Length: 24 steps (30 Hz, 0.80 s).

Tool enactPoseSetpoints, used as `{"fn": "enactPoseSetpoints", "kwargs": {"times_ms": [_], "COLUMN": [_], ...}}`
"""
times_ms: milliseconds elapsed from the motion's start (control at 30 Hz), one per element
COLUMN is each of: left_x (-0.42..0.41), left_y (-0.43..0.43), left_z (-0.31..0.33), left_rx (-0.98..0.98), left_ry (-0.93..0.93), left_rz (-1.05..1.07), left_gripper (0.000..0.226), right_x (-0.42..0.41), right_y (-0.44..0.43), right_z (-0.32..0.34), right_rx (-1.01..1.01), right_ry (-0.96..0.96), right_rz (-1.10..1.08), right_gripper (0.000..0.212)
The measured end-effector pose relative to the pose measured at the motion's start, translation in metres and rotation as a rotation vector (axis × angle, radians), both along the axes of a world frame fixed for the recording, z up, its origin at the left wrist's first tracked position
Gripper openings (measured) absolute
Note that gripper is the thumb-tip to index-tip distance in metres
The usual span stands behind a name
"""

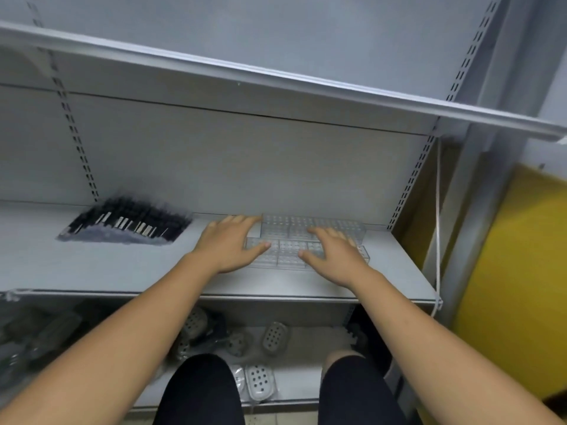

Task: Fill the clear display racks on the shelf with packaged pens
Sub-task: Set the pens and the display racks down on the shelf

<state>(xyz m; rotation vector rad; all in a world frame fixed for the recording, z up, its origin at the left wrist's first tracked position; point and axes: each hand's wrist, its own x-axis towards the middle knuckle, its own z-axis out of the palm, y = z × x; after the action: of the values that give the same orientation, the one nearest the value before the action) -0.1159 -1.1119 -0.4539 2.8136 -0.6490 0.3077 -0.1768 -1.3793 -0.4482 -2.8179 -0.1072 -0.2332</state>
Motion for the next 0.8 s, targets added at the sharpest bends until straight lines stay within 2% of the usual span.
{"fn": "enactPoseSetpoints", "kwargs": {"times_ms": [433,800], "left_x": [0.017,0.007], "left_y": [0.041,0.088], "left_z": [-0.003,-0.006], "left_rx": [-0.014,-0.028], "left_ry": [-0.018,-0.002], "left_rz": [-0.038,0.100], "left_gripper": [0.080,0.076], "right_x": [0.024,0.037], "right_y": [0.045,0.095], "right_z": [0.011,0.016], "right_rx": [-0.052,-0.063], "right_ry": [-0.032,-0.050], "right_rz": [-0.005,0.097], "right_gripper": [0.072,0.071]}}
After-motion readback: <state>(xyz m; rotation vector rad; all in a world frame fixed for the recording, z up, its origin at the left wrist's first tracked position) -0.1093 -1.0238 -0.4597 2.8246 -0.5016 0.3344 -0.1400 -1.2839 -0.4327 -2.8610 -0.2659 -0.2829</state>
